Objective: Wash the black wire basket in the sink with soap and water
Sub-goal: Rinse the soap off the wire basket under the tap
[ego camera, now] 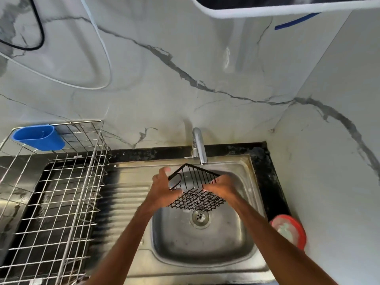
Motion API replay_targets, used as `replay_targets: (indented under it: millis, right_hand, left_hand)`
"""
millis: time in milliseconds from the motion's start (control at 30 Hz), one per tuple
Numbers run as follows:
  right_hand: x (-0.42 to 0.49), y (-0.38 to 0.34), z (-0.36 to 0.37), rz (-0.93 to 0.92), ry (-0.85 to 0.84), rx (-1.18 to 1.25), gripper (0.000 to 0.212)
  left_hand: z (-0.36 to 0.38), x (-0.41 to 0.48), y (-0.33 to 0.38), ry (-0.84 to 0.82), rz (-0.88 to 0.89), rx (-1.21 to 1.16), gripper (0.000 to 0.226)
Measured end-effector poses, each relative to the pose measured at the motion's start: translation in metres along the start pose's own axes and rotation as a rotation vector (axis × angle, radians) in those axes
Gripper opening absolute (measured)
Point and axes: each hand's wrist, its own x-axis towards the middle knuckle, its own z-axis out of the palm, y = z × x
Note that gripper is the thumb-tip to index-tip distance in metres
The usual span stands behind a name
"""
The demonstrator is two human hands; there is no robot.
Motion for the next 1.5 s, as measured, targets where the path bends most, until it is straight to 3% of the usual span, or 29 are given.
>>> replay_targets:
  millis: [100,367,533,800,867,933,1000,1133,1267,1333,1400,1500]
  right_hand:
    - [0.011,0.004,0.006,0.008,0.020,-0.030,0.036]
    - [0.013,0.014,-0.002,0.060,0.130,0.000,0.041]
    - [0.018,0.017,-0.006,0.046,0.133,0.053,0.046]
    - [0.021,0.017,-0.011,0.046,0.232,-0.002,0.055]
    - [0.023,0.021,-0.011,0.029,0.239,-0.039,0.051]
    - [0.022,0.021,-0.009,0.020,0.228,-0.084,0.054]
    - [0.024,0.022,-0.009,0.003,0.183,-0.105,0.058]
    - [0.028,0.017,-0.025,-0.015,-0.141,-0.167,0.052]
    - [0.002,-0.012,-0.032,-0.322,-0.098,-0.363,0.050]
    - [-0.022,-0.030,-0.014,-0.447,-0.145,-0.258,0.050]
    - [-0.033,-0.035,0.010,-0.493,-0.249,-0.127,0.066]
    - [-0.016,-0.016,0.029,-0.564,-0.193,-0.152,0.071]
  left_hand:
    - [0.011,0.003,0.007,-0.055,-0.132,-0.263,0.061]
    - [0.024,0.028,0.016,0.005,-0.166,-0.210,0.099]
    - [0.025,0.042,0.039,0.006,-0.211,-0.232,0.088]
    - [0.023,0.058,0.039,-0.139,-0.167,-0.317,0.107]
    - [0.024,0.061,0.036,-0.194,-0.144,-0.259,0.091]
    - [0.025,0.064,0.032,-0.241,-0.150,-0.200,0.074]
    - [0.024,0.067,0.027,-0.244,-0.182,-0.179,0.075]
    - [0.026,0.073,0.021,-0.183,-0.178,-0.112,0.052]
    - [0.027,0.073,0.024,-0.159,-0.205,-0.032,0.055]
    - [0.031,0.075,0.025,-0.138,-0.210,0.006,0.064]
    - [0.032,0.078,0.023,-0.111,-0.211,0.030,0.065]
    - [0.025,0.073,0.026,-0.117,-0.231,-0.038,0.063]
